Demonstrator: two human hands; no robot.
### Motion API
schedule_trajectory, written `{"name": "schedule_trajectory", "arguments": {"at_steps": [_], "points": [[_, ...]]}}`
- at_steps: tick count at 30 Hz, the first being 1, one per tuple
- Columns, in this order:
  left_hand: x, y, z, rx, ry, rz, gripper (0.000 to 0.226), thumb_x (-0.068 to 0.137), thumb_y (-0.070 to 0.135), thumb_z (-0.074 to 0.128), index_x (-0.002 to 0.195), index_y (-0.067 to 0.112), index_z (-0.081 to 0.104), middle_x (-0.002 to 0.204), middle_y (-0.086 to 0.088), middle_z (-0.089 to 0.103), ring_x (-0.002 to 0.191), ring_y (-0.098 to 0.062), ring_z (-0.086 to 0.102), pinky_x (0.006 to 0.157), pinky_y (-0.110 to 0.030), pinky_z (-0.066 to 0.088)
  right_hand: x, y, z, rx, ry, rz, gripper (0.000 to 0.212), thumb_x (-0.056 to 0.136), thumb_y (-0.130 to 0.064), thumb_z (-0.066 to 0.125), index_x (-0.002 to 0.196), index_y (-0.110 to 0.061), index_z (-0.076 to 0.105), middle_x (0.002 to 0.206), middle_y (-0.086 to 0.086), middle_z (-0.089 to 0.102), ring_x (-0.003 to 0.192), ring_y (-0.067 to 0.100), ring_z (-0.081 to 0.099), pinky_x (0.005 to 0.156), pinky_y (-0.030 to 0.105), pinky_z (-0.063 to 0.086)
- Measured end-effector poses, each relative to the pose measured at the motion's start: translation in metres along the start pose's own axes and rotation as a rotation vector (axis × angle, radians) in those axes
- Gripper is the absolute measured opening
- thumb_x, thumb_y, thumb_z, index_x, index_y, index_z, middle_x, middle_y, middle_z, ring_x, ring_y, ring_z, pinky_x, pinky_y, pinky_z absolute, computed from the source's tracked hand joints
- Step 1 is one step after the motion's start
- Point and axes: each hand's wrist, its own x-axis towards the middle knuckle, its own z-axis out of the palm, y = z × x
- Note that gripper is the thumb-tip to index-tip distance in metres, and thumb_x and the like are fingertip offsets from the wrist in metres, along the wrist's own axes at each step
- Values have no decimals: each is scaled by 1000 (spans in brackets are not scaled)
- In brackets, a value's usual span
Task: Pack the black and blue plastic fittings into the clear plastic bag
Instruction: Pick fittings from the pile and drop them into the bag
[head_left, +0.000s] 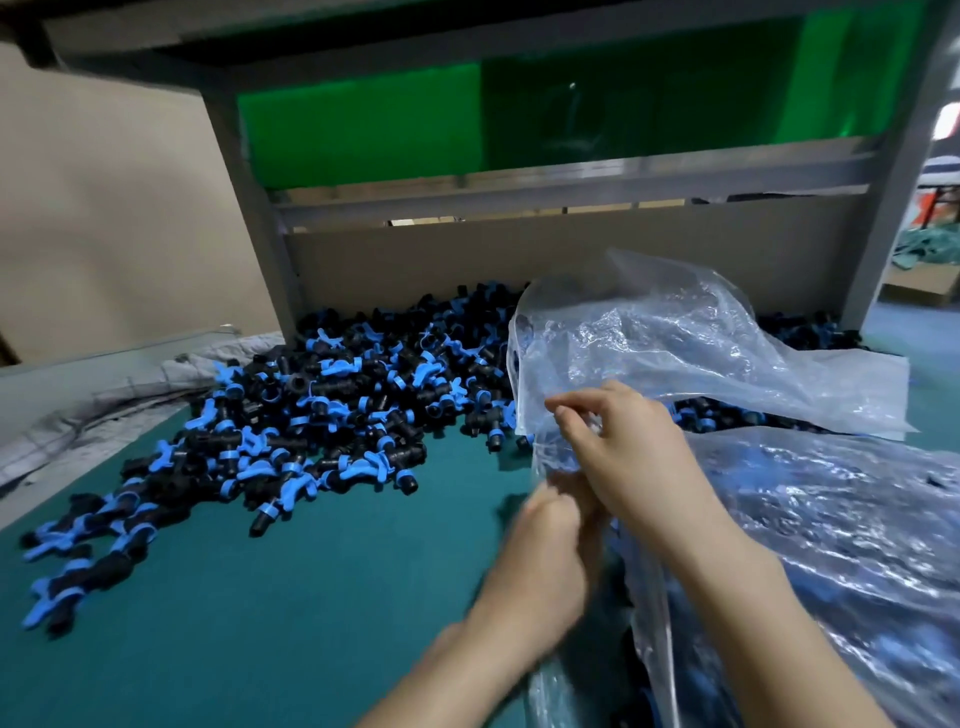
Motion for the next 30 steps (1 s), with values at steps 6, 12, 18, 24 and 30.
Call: {"name": "schedule_trajectory", "arguments": {"at_steps": [6,12,18,24,30], "points": [[-9,-73,-66,521,170,-374,27,101,35,44,122,21,55,113,6,65,110,-17,52,94,-34,43,-2,17,10,-137,-98,90,25,99,-34,50,111,-33,72,107,1,63,103,33,62,85,40,50],[2,-101,-75,776,162,-660,49,96,60,40,113,14,47,103,-1,66,92,-22,64,68,-34,47,-1,25,14,-173,-114,86,27,100,-32,47,111,-33,72,108,-1,66,99,28,63,75,37,50],[-3,-102,-73,708,294,-646,26,101,37,44,111,14,52,100,-3,65,88,-24,63,67,-36,49,-1,26,13,-168,-124,97,28,100,-33,47,112,-34,71,111,-3,66,103,30,62,82,40,52],[-21,-82,-67,-134,512,-496,9,99,32,52,100,32,61,86,12,68,84,-5,64,67,-20,47,-2,25,12,-179,-148,90,28,98,-35,48,116,-37,69,101,-10,54,104,26,59,82,36,49],[-22,-71,-60,-384,454,-453,12,99,24,53,102,27,65,89,13,71,81,0,64,74,-12,48,-3,21,11,-221,-181,70,27,100,-40,49,118,-38,68,109,-7,57,104,26,58,81,35,48]]}}
